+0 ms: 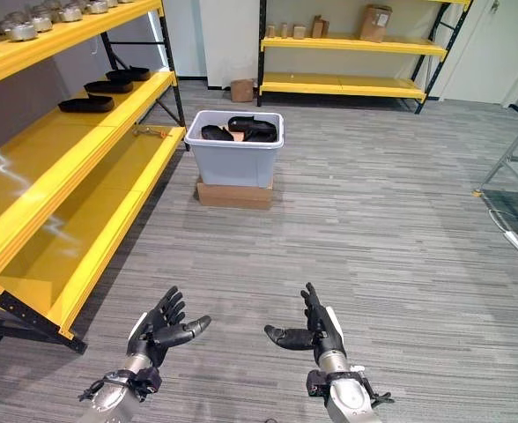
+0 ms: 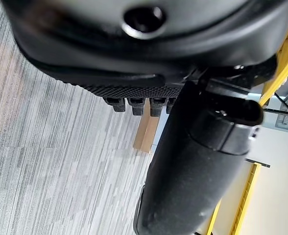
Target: Move parts from the plastic box to the shelf.
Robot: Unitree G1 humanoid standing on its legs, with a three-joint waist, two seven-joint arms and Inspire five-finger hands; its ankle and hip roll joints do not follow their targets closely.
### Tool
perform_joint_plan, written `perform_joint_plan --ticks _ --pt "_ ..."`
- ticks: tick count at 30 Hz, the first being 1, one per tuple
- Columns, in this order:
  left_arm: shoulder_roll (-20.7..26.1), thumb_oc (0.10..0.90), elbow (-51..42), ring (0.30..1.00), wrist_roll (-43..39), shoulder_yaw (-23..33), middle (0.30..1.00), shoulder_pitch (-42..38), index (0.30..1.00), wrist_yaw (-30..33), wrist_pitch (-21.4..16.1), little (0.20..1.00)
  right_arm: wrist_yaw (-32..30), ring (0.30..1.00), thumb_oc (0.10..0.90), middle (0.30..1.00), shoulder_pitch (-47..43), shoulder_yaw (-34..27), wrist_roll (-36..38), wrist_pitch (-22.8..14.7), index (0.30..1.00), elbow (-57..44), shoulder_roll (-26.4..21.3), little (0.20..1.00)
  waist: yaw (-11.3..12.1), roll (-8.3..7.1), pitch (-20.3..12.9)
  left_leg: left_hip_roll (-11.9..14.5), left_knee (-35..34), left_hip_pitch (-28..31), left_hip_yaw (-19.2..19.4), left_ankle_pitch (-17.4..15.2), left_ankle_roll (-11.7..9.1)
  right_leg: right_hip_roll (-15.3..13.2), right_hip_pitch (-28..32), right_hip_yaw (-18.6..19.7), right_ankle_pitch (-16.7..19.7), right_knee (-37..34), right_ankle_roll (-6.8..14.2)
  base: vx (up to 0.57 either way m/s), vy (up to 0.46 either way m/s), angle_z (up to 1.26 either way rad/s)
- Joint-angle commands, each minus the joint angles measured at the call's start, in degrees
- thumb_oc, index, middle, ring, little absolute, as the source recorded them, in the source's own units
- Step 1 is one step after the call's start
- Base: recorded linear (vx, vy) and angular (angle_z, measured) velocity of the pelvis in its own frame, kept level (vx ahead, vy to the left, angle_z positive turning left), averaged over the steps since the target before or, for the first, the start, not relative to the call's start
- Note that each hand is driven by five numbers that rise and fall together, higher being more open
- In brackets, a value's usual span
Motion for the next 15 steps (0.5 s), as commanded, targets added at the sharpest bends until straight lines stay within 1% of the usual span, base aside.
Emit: perform_joint_plan --ticks 1,15 --pt "0.33 0.900 -3.49 1.000 -0.74 3.37 1.000 -4.45 1.000 -2.19 -5.66 1.000 0.30 1.000 0.900 1.000 -4.49 -0.51 0.84 -6.13 1.000 -4.80 -0.63 1.000 0.16 -1.60 -1.39 2.95 -0.14 1.47 0.45 -0.89 -2.07 -2.52 2.34 0.17 -2.86 1.48 4.29 0.00 0.000 0.00" --pt "0.18 0.900 -3.09 1.000 -0.64 3.34 1.000 -3.75 1.000 -2.77 -5.57 1.000 0.87 1.000 0.900 1.000 -3.28 -0.97 1.04 -6.08 1.000 -4.91 -0.90 1.000 0.21 -1.99 -1.16 2.79 -0.14 1.27 0.10 -0.89 -2.16 -2.70 2.56 -0.34 -2.72 1.01 4.32 0.00 0.000 0.00"
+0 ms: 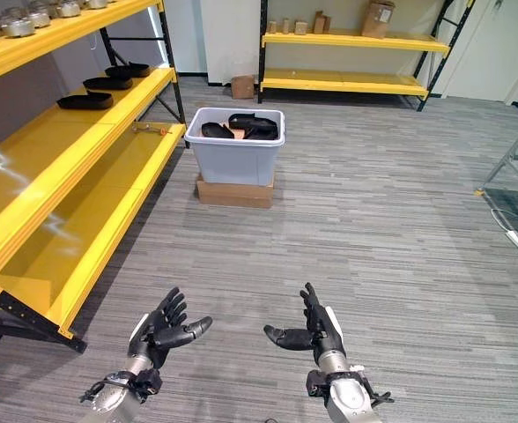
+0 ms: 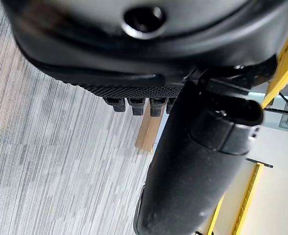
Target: Move parts from the plastic box to the shelf.
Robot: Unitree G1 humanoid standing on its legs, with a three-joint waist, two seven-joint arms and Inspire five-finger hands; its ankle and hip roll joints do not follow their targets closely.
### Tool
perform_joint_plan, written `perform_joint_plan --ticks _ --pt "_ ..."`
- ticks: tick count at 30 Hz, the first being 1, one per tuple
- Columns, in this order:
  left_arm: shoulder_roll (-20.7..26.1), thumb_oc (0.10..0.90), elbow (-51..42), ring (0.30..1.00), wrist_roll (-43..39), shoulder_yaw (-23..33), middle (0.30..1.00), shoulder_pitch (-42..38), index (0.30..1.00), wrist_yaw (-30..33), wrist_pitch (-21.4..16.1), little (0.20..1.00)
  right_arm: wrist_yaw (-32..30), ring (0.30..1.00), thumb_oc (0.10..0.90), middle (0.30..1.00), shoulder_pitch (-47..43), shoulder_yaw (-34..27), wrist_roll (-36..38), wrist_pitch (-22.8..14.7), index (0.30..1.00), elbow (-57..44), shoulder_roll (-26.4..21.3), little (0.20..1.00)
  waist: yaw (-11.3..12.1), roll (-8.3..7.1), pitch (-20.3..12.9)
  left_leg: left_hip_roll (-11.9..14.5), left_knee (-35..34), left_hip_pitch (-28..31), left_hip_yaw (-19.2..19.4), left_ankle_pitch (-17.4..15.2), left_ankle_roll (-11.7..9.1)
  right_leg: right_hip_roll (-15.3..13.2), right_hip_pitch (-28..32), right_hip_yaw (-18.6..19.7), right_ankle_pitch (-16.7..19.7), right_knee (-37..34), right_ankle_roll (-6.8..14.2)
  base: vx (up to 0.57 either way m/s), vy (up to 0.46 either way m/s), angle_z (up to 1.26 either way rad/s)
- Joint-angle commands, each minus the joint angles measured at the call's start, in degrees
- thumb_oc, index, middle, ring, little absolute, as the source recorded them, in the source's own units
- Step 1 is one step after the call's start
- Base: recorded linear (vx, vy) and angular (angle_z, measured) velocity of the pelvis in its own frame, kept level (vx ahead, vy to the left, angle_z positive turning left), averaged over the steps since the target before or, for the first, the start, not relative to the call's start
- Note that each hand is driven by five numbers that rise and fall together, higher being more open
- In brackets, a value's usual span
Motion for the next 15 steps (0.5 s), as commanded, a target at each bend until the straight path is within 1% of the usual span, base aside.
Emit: perform_joint_plan --ticks 1,10,15 --pt "0.44 0.900 -3.09 1.000 -0.65 3.29 1.000 -4.17 1.000 -1.80 -5.61 1.000 0.19 1.000 0.900 1.000 -3.46 -0.89 0.94 -6.11 1.000 -4.76 -0.92 1.000 0.21 -1.97 -1.55 2.80 -0.13 1.08 0.21 -0.93 -2.29 -2.72 2.29 -0.04 -2.48 1.01 4.22 0.00 0.000 0.00" --pt "0.48 0.900 -2.60 1.000 -0.90 3.82 1.000 -3.88 1.000 -1.81 -5.85 1.000 0.08 1.000 0.900 1.000 -3.87 -1.12 0.29 -6.04 1.000 -4.35 -1.14 1.000 0.52 -2.33 -1.12 2.59 -0.13 0.90 0.32 -1.14 -1.90 -2.95 1.98 0.00 -2.51 1.30 4.49 0.00 0.004 0.00" --pt "0.57 0.900 -2.77 1.000 -1.44 3.92 1.000 -3.88 1.000 -1.91 -6.03 1.000 0.02 1.000 0.900 1.000 -5.07 -1.10 0.21 -5.92 1.000 -3.66 -1.06 1.000 1.28 -2.50 -0.59 1.97 0.23 0.83 0.36 -1.71 -0.99 -3.73 1.24 0.15 -2.84 3.12 5.08 0.01 0.059 -0.02"
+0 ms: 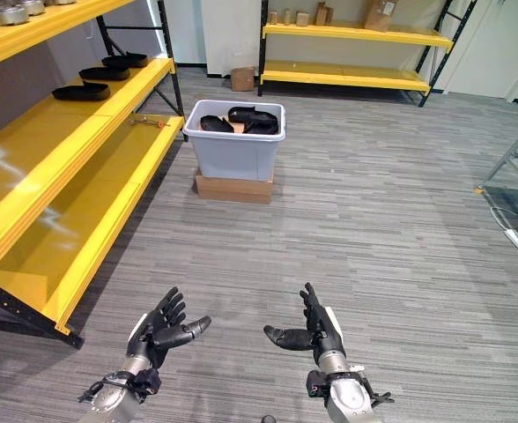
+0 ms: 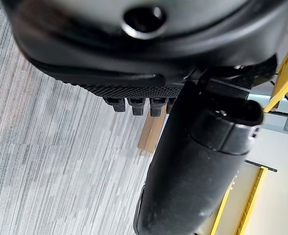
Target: Move parts from the plastic box to the shelf.
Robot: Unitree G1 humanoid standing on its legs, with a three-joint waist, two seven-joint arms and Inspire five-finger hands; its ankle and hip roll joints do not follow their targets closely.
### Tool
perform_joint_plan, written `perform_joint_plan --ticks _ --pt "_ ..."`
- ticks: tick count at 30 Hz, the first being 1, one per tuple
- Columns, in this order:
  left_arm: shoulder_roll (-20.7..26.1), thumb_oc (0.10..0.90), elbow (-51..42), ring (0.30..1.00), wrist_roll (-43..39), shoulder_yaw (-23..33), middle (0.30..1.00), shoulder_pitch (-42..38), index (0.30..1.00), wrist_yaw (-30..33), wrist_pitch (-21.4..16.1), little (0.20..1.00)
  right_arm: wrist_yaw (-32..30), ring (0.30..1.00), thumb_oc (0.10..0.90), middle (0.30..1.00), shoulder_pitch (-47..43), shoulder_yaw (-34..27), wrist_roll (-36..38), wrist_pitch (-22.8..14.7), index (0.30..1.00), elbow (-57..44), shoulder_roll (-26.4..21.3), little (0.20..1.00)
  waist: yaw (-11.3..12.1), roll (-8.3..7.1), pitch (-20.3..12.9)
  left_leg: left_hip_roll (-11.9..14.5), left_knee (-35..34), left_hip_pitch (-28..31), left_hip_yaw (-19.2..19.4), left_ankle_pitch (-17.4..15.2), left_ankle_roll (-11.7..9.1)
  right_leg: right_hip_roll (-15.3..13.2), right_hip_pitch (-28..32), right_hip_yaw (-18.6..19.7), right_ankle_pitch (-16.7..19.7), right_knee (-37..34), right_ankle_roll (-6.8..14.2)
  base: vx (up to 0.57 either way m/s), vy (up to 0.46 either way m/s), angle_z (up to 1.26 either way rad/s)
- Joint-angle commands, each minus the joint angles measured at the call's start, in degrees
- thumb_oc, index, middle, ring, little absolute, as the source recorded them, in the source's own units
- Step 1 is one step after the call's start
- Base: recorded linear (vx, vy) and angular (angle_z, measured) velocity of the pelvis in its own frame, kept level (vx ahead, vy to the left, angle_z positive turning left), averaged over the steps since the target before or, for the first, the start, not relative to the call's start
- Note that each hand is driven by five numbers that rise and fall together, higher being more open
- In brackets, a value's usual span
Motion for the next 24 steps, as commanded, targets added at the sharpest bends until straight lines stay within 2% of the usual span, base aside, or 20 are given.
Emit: perform_joint_plan --ticks 1,4,5,6,8,9,11,13,14,15,16,19,20,22,24 --pt "0.62 0.900 -2.94 1.000 -1.48 3.07 1.000 -3.82 1.000 -1.68 -6.18 1.000 0.00 1.000 0.900 1.000 -5.30 -1.12 0.22 -5.94 1.000 -3.51 -0.92 1.000 1.23 -1.75 -0.91 1.87 0.51 0.81 0.27 -1.82 -0.88 -3.99 0.81 0.23 -2.91 4.40 5.28 0.00 0.089 -0.02" --pt "0.88 0.900 -3.12 1.000 -1.45 3.58 1.000 -3.96 1.000 -1.49 -6.22 1.000 -0.04 1.000 0.900 1.000 -5.58 -1.55 0.51 -6.06 1.000 -3.62 -0.76 1.000 1.45 -1.38 0.04 1.53 2.23 -0.04 0.17 -2.53 -0.22 -4.70 -1.28 0.28 -4.06 9.79 5.72 -0.01 0.129 -0.05" --pt "1.07 0.900 -2.60 1.000 -0.86 3.51 1.000 -4.75 1.000 -1.34 -6.23 1.000 -0.10 1.000 0.900 1.000 -5.12 -2.17 0.45 -6.19 1.000 -4.02 -0.44 1.000 1.14 -1.05 0.96 1.09 3.15 -0.29 -0.72 -2.98 0.28 -5.49 -3.31 -0.41 -4.20 15.44 6.22 0.00 0.122 0.01" --pt "1.07 0.900 -2.59 1.000 -0.85 3.50 1.000 -4.77 1.000 -1.33 -6.24 1.000 -0.10 1.000 0.900 1.000 -5.13 -2.17 0.45 -6.19 1.000 -4.02 -0.44 1.000 1.06 -1.10 0.90 1.02 3.24 -0.43 -0.79 -2.99 0.30 -5.59 -3.51 -0.45 -4.36 15.72 6.24 0.01 0.133 0.16" --pt "1.46 0.900 -2.32 1.000 0.01 3.21 1.000 -5.45 1.000 -1.21 -6.42 1.000 -0.48 1.000 0.900 1.000 -4.78 -2.68 0.64 -6.44 1.000 -3.94 -0.07 1.000 0.32 -0.95 1.97 0.45 3.77 -0.43 -1.79 -3.17 0.99 -6.29 -6.64 -0.18 -1.53 22.97 6.62 0.01 0.106 0.23" --pt "1.94 0.900 -2.03 1.000 1.57 2.86 1.000 -5.96 1.000 -0.96 -6.24 1.000 -0.49 1.000 0.900 1.000 -4.18 -3.08 0.71 -6.55 1.000 -4.27 0.22 1.000 -0.48 -0.59 2.72 0.44 3.63 0.17 -2.73 -3.24 1.45 -5.75 -9.36 0.42 0.06 28.31 6.35 0.03 0.089 0.11" --pt "2.07 0.900 -2.04 1.000 2.05 2.88 1.000 -5.95 1.000 -1.11 -6.22 1.000 -0.38 1.000 0.900 1.000 -3.81 -3.29 0.69 -6.60 1.000 -4.63 0.21 1.000 -0.74 -0.48 2.79 0.42 3.38 0.64 -2.93 -3.35 1.45 -5.68 -10.37 0.33 0.06 28.95 6.09 0.07 0.053 0.39" --pt "2.15 0.900 -1.86 1.000 2.44 2.90 1.000 -5.88 1.000 -1.41 -6.26 1.000 -0.57 1.000 0.900 1.000 -3.55 -3.60 0.88 -6.65 1.000 -4.75 0.19 1.000 -1.25 -0.07 2.67 0.48 2.26 1.97 -2.99 -3.52 1.14 -5.04 -12.12 -0.27 -0.50 26.41 5.54 0.14 0.032 0.50" --pt "2.29 0.900 -1.96 1.000 2.33 3.13 1.000 -5.76 1.000 -1.44 -6.26 1.000 -0.73 1.000 0.900 1.000 -3.46 -3.87 1.02 -6.76 1.000 -4.98 0.00 1.000 -1.38 -0.03 2.77 0.41 1.65 3.07 -2.61 -4.04 0.80 -5.54 -13.10 -2.23 -0.10 21.60 5.40 0.17 -0.001 0.22" --pt "2.29 0.900 -1.96 1.000 2.24 3.26 1.000 -5.78 1.000 -1.37 -6.38 1.000 -0.88 1.000 0.900 1.000 -3.64 -3.87 1.00 -6.77 1.000 -4.80 -0.12 1.000 -1.32 -0.14 2.93 0.27 1.47 3.71 -2.26 -4.46 0.63 -6.16 -13.49 -4.04 0.89 18.37 5.61 0.13 -0.012 0.00" --pt "2.28 0.900 -1.96 1.000 2.24 3.26 1.000 -5.78 1.000 -1.37 -6.38 1.000 -0.89 1.000 0.900 1.000 -3.65 -3.86 0.99 -6.78 1.000 -4.79 -0.13 1.000 -1.38 -0.04 2.99 0.39 1.45 3.80 -2.33 -4.50 0.60 -6.05 -13.25 -4.17 1.01 18.09 5.60 0.10 -0.023 -0.09" --pt "1.77 0.900 -1.72 1.000 2.29 3.59 1.000 -6.13 1.000 -1.03 -6.52 1.000 -1.26 1.000 0.900 1.000 -4.71 -3.51 0.34 -6.57 1.000 -4.03 -0.32 1.000 -1.79 -0.63 3.29 -0.12 1.08 6.10 -1.91 -5.87 0.13 -5.97 -14.89 -6.44 4.43 9.95 6.87 0.16 -0.047 0.01" --pt "1.62 0.900 -1.79 1.000 2.41 3.65 1.000 -6.26 1.000 -1.04 -6.52 1.000 -1.25 1.000 0.900 1.000 -4.96 -3.36 0.14 -6.45 1.000 -3.97 -0.36 1.000 -1.98 -0.62 3.51 -0.07 1.09 6.65 -1.94 -6.23 0.03 -5.64 -15.13 -6.33 5.19 8.50 7.13 0.19 -0.057 -0.06" --pt "1.38 0.900 -1.82 1.000 2.76 3.32 1.000 -6.86 1.000 -1.10 -6.71 1.000 -1.28 1.000 0.900 1.000 -5.22 -2.86 -0.14 -6.37 1.000 -4.33 -0.42 1.000 -2.83 -0.85 3.71 -0.16 1.14 7.97 -2.48 -7.16 -0.14 -4.49 -16.08 -3.10 6.09 6.80 7.48 0.21 -0.071 0.02" --pt "0.93 0.900 -1.67 1.000 2.76 3.08 1.000 -6.64 1.000 -1.57 -6.83 1.000 -0.78 1.000 0.900 1.000 -4.56 -2.71 0.01 -6.30 1.000 -4.07 -0.60 1.000 -3.01 -1.02 2.65 -0.04 0.91 9.47 -2.63 -8.03 -0.65 -3.66 -14.81 -1.78 6.37 5.81 6.99 0.25 -0.098 0.26"
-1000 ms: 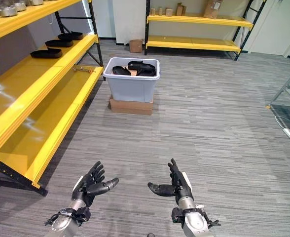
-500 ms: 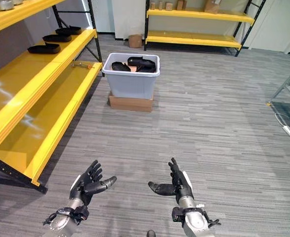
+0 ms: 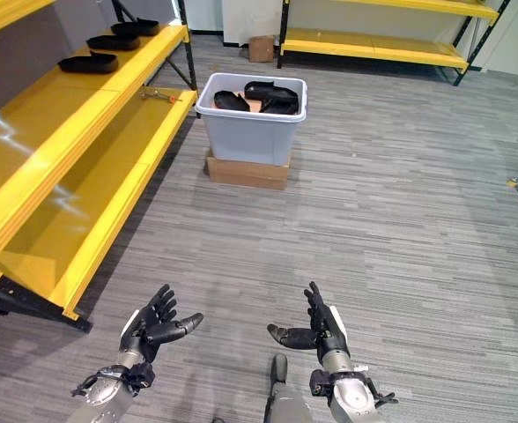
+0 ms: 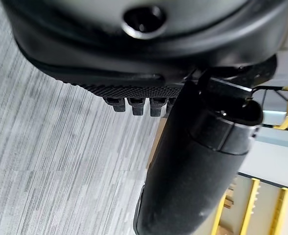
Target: Move parts from the plastic box to the shelf.
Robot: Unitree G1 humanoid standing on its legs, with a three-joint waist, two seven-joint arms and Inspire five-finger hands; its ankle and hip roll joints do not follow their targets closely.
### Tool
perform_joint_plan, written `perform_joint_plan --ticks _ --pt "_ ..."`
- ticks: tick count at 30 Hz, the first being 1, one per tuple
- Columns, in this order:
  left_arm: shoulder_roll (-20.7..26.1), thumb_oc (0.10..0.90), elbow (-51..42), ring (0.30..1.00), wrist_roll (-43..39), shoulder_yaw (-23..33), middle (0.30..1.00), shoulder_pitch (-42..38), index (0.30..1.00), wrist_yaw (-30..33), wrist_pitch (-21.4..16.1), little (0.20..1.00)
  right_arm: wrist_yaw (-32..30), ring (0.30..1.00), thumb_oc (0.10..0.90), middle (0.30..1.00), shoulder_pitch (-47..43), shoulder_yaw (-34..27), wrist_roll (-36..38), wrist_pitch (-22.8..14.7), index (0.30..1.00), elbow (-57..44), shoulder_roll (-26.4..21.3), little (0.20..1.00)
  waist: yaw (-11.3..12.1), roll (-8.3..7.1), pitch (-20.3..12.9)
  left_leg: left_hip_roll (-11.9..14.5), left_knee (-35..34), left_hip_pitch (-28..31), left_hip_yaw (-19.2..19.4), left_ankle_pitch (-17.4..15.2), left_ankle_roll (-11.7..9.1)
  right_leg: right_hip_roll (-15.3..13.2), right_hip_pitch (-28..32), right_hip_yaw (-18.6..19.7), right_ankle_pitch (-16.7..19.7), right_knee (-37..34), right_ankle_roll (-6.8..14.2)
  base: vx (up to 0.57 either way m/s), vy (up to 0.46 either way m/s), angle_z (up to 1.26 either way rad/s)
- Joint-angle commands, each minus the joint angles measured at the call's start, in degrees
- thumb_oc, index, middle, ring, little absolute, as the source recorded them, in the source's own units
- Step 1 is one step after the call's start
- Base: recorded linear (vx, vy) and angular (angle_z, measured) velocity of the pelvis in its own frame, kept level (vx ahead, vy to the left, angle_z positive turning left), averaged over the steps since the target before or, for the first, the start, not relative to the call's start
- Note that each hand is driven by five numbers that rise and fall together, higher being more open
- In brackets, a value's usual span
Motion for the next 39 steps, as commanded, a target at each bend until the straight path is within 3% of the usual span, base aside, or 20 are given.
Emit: perform_joint_plan --ticks 1,6,8,11,13,14,17,20,23,25,26,27,28,29,32,36,39 --pt "-0.30 0.900 -6.28 1.000 2.18 2.30 1.000 -3.50 1.000 -1.65 -6.46 1.000 -0.22 1.000 0.900 1.000 -4.77 -1.32 0.29 -6.30 1.000 -3.89 -0.49 1.000 -0.59 0.39 -2.89 0.98 0.80 2.47 3.06 -1.62 -0.72 3.20 0.95 2.09 2.41 2.75 1.72 0.26 -0.103 0.35" --pt "-0.87 0.900 -5.96 1.000 1.36 1.47 1.000 -4.37 1.000 -1.24 -6.45 1.000 -0.53 1.000 0.900 1.000 -5.47 -1.48 1.58 -6.61 1.000 -3.86 -1.17 1.000 -1.34 1.67 -4.15 3.66 3.56 2.82 1.91 -0.65 -2.22 5.03 1.06 1.29 -0.14 5.46 -0.19 0.24 -0.126 0.09" --pt "-0.71 0.900 -5.83 1.000 1.41 1.26 1.000 -4.88 1.000 -0.88 -6.41 1.000 -0.69 1.000 0.900 1.000 -5.74 -1.74 1.67 -6.90 1.000 -4.06 -1.74 1.000 -1.64 2.08 -4.48 5.12 6.79 2.38 1.96 1.35 -3.74 5.82 2.05 0.65 -1.54 5.83 -1.31 0.25 -0.149 0.08" --pt "-0.58 0.900 -6.20 1.000 1.22 1.32 1.000 -5.35 1.000 -0.98 -6.65 1.000 -0.95 1.000 0.900 1.000 -6.26 -2.29 1.67 -7.18 1.000 -3.83 -2.58 1.000 -1.16 1.34 -3.84 6.00 20.74 -3.27 2.34 7.10 -6.68 6.48 5.32 -0.11 -3.55 4.93 -3.23 0.22 -0.189 0.18" --pt "-0.46 0.900 -6.78 1.000 0.92 1.05 1.000 -5.27 1.000 -1.05 -6.96 1.000 -0.96 1.000 0.900 1.000 -6.72 -2.42 1.78 -7.37 1.000 -3.85 -3.24 1.000 -0.09 0.29 -2.67 5.06 31.90 -8.52 1.17 10.81 -7.93 6.37 7.46 0.02 -4.34 4.12 -4.56 0.18 -0.194 0.05" --pt "-0.24 0.900 -7.34 1.000 0.67 1.01 1.000 -4.72 1.000 -1.31 -6.91 1.000 -0.97 1.000 0.900 1.000 -7.05 -2.62 1.60 -7.51 1.000 -3.94 -3.94 1.000 1.10 -0.54 -1.50 4.27 40.84 -12.73 0.78 13.02 -8.67 6.22 9.28 -0.05 -5.38 3.68 -5.76 0.15 -0.146 -0.19" --pt "-0.33 0.900 -7.20 1.000 0.85 1.06 1.000 -3.90 1.000 -1.36 -6.64 1.000 -1.08 1.000 0.900 1.000 -6.54 -2.86 1.31 -7.37 1.000 -4.27 -4.21 1.000 1.73 -0.98 -0.96 4.68 44.65 -15.42 1.77 13.07 -7.91 6.20 11.25 0.02 -6.08 2.69 -6.40 0.15 -0.097 -0.22" --pt "-0.18 0.900 -6.98 1.000 0.75 1.12 1.000 -3.06 1.000 -1.49 -6.31 1.000 -1.73 1.000 0.900 1.000 -5.61 -3.12 1.53 -7.31 1.000 -4.23 -4.03 1.000 2.78 -2.15 -0.42 5.61 41.65 -22.33 4.29 10.08 -5.71 5.39 14.22 0.26 -6.70 0.96 -6.34 0.16 -0.047 0.09" --pt "0.34 0.900 -6.94 1.000 1.28 1.33 1.000 -2.29 1.000 -1.59 -6.45 1.000 -1.81 1.000 0.900 1.000 -4.69 -3.43 1.26 -7.57 1.000 -4.10 -3.73 1.000 3.22 -2.35 -0.55 7.69 29.07 -24.28 5.45 8.77 -4.67 5.23 15.84 0.69 -7.64 -0.10 -5.47 0.22 0.059 0.07" --pt "0.18 0.900 -6.56 1.000 2.01 1.38 1.000 -2.05 1.000 -1.23 -6.41 1.000 -1.76 1.000 0.900 1.000 -4.31 -3.20 0.93 -7.51 1.000 -3.87 -3.50 1.000 3.45 -2.15 -0.97 9.77 18.46 -24.71 5.87 10.50 -4.98 5.00 17.07 0.82 -9.02 -0.24 -4.83 0.30 0.151 -0.16" --pt "0.00 0.900 -6.26 1.000 2.47 1.65 1.000 -1.82 1.000 -0.88 -6.34 1.000 -1.94 1.000 0.900 1.000 -4.01 -3.14 0.73 -7.43 1.000 -3.56 -3.46 1.000 3.97 -1.53 -1.14 10.74 10.31 -23.76 4.94 14.52 -6.38 5.41 18.72 1.32 -9.97 -0.61 -4.47 0.27 0.144 -0.08" --pt "-0.02 0.900 -6.26 1.000 2.49 1.64 1.000 -1.81 1.000 -0.87 -6.34 1.000 -1.95 1.000 0.900 1.000 -3.99 -3.14 0.72 -7.44 1.000 -3.56 -3.47 1.000 3.97 -1.59 -1.07 10.66 9.66 -23.33 5.00 14.88 -6.42 5.36 18.86 1.31 -10.00 -0.63 -4.48 0.29 0.152 -0.07" --pt "-0.28 0.900 -6.03 1.000 2.69 1.69 1.000 -1.64 1.000 -0.77 -6.31 1.000 -2.05 1.000 0.900 1.000 -3.91 -3.08 0.53 -7.39 1.000 -3.44 -3.38 1.000 4.29 -1.08 -1.21 10.99 5.75 -22.97 3.77 17.21 -7.26 5.65 19.83 1.62 -10.33 -0.97 -4.12 0.21 0.115 -0.14" --pt "-0.33 0.900 -6.11 1.000 2.95 1.84 1.000 -1.59 1.000 -0.74 -6.28 1.000 -1.98 1.000 0.900 1.000 -3.96 -3.10 0.38 -7.29 1.000 -3.47 -3.38 1.000 4.56 -0.67 -1.38 10.89 4.26 -22.85 2.79 17.99 -7.80 5.70 20.67 1.92 -10.65 -1.14 -3.88 0.28 0.166 -0.21" --pt "-0.31 0.900 -5.43 1.000 3.12 1.74 1.000 -1.75 1.000 -1.10 -6.45 1.000 -1.32 1.000 0.900 1.000 -4.28 -2.76 0.03 -6.88 1.000 -3.40 -2.73 1.000 4.69 -0.41 -2.78 10.08 3.01 -19.84 3.94 16.27 -7.37 4.87 22.22 2.44 -11.50 -1.08 -2.96 0.32 0.211 -0.49" --pt "0.47 0.900 -6.72 1.000 2.86 2.20 1.000 -1.46 1.000 -1.06 -6.55 1.000 -0.78 1.000 0.900 1.000 -5.03 -2.62 -0.32 -6.57 1.000 -3.52 -1.80 1.000 5.19 -0.38 -4.34 7.66 4.02 -17.80 4.72 13.35 -4.90 2.24 22.47 3.61 -11.75 2.12 -1.68 0.22 0.184 -0.31" --pt "1.02 0.900 -7.02 1.000 2.88 2.40 1.000 -2.03 1.000 -0.35 -6.65 1.000 -0.77 1.000 0.900 1.000 -6.13 -2.12 -0.91 -6.39 1.000 -3.51 -0.88 1.000 5.81 -0.50 -4.71 5.20 6.32 -17.13 5.35 9.66 -2.40 -0.49 20.69 4.46 -11.23 9.16 0.12 0.22 0.242 0.00"
